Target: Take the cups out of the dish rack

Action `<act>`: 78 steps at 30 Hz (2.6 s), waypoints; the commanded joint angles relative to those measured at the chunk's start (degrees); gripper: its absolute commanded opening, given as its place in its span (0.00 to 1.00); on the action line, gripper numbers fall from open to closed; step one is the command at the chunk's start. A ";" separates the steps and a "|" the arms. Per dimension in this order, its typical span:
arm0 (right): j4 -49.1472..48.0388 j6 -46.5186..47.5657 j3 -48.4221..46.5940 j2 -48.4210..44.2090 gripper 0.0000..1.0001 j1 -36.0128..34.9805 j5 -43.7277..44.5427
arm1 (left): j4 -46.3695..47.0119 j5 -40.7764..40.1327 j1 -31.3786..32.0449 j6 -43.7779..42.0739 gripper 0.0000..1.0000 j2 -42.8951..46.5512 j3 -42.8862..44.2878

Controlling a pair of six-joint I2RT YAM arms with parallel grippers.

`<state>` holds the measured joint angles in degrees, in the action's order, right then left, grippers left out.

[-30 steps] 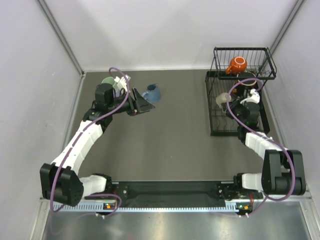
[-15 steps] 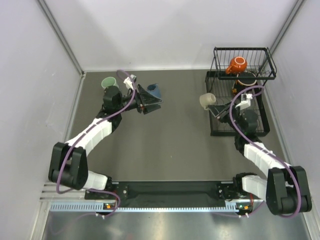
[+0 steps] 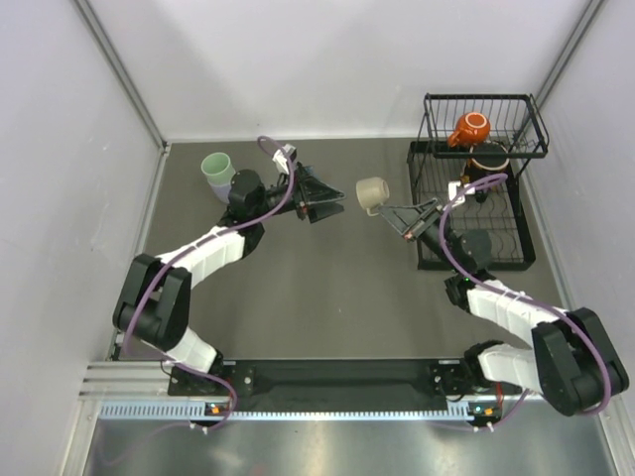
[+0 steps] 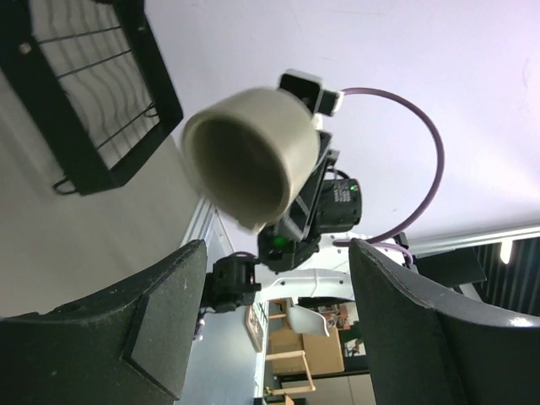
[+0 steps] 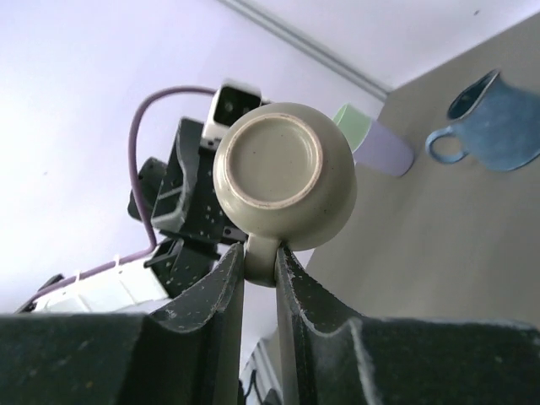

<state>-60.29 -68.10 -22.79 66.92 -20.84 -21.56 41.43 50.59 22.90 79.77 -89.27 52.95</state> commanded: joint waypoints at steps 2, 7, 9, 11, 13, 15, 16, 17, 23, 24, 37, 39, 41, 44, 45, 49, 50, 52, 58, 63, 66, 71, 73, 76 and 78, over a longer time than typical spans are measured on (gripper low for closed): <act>-12.30 -2.83 -2.17 2.95 0.00 -4.29 1.70 | 11.73 -1.28 1.89 3.55 0.73 -2.65 3.47; -17.84 -4.50 -2.17 7.00 0.00 -6.93 2.31 | 17.18 -1.28 2.24 7.42 0.69 -6.00 3.39; -18.54 -4.76 -2.09 7.96 0.00 -7.54 2.23 | 20.08 -1.37 2.33 8.82 0.63 -6.78 2.86; -19.60 -4.77 -1.82 9.02 0.00 -7.81 2.67 | 21.50 -0.84 2.42 9.35 0.52 -7.31 3.04; -19.60 -4.59 -1.82 9.63 0.00 -7.72 2.32 | 21.68 -0.32 2.42 9.71 0.29 -7.67 3.21; -19.34 -4.42 -1.82 9.81 0.01 -7.81 2.31 | 21.33 0.04 2.42 9.62 0.11 -7.93 3.21; -18.99 -4.24 -1.82 9.99 0.08 -7.72 2.23 | 21.15 0.04 2.42 9.70 0.01 -7.93 3.21; -17.85 -3.80 -1.82 9.90 0.14 -7.81 2.31 | 20.80 -0.05 2.42 9.62 0.00 -7.93 3.04; -9.51 1.19 -2.18 6.31 0.78 -7.64 3.10 | 12.04 2.49 1.54 5.50 0.00 -7.06 4.96; -6.45 2.17 -2.26 5.43 0.84 -7.72 3.28 | 7.05 2.32 0.67 0.27 0.00 -5.57 5.67; 27.67 19.40 -8.15 -14.43 1.00 -7.81 12.58 | -68.05 -36.76 -8.66 -51.01 0.00 -0.81 23.42; 30.84 21.68 -8.76 -15.93 1.00 -7.72 13.65 | -72.61 -45.38 -8.66 -54.08 0.00 -2.73 24.04; 32.34 23.78 -9.12 -17.69 1.00 -7.81 14.18 | -74.56 -52.04 -8.66 -55.07 0.00 -4.32 24.04; 33.57 26.51 -9.99 -18.75 1.00 -7.81 13.30 | -74.65 -52.26 -8.57 -55.25 0.00 -7.57 23.96; 34.70 27.04 -10.69 -18.84 1.00 -7.81 13.39 | -74.65 -52.00 -8.31 -55.07 0.00 -9.41 24.04; 39.01 29.59 -12.63 -18.84 1.00 -7.81 13.56 | -77.46 -58.66 -6.99 -54.54 0.00 -12.76 25.36; 39.72 29.95 -12.90 -19.01 1.00 -7.81 13.65 | -77.73 -59.89 -6.46 -54.63 0.00 -12.85 25.36; 40.60 30.39 -12.72 -19.80 1.00 -7.81 14.44 | -77.73 -60.00 -6.20 -54.63 0.00 -13.29 25.36; 41.83 31.79 -12.11 -21.65 1.00 -7.81 16.28 | -78.08 -57.62 -5.76 -55.16 0.19 -14.52 25.28; 43.86 32.32 -11.84 -22.88 1.00 -7.81 18.22 | -78.17 -57.27 -5.58 -55.60 0.28 -14.26 25.19; 45.17 31.97 -11.76 -23.14 1.00 -7.81 19.71 | -78.17 -57.27 -5.49 -55.68 0.28 -13.65 25.27; 52.60 34.60 -14.98 -24.11 1.00 -7.72 28.28 | -79.13 -51.94 -5.49 -56.21 0.40 -9.71 27.11; 57.87 34.61 -15.96 -23.68 1.00 -7.55 33.38 | -79.13 -48.60 -5.49 -56.39 0.52 -8.99 27.73; 60.12 37.40 -17.03 -22.71 1.00 -6.32 38.24 | -79.13 -44.45 -5.49 -56.13 0.57 -6.01 28.52; 59.51 40.31 -15.63 -21.75 1.00 -5.88 41.15 | -78.18 -41.64 -5.41 -56.04 0.58 -3.37 28.53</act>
<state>-3.92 -32.97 -36.95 44.18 -27.49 10.94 -37.63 2.52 17.30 24.14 -98.96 78.67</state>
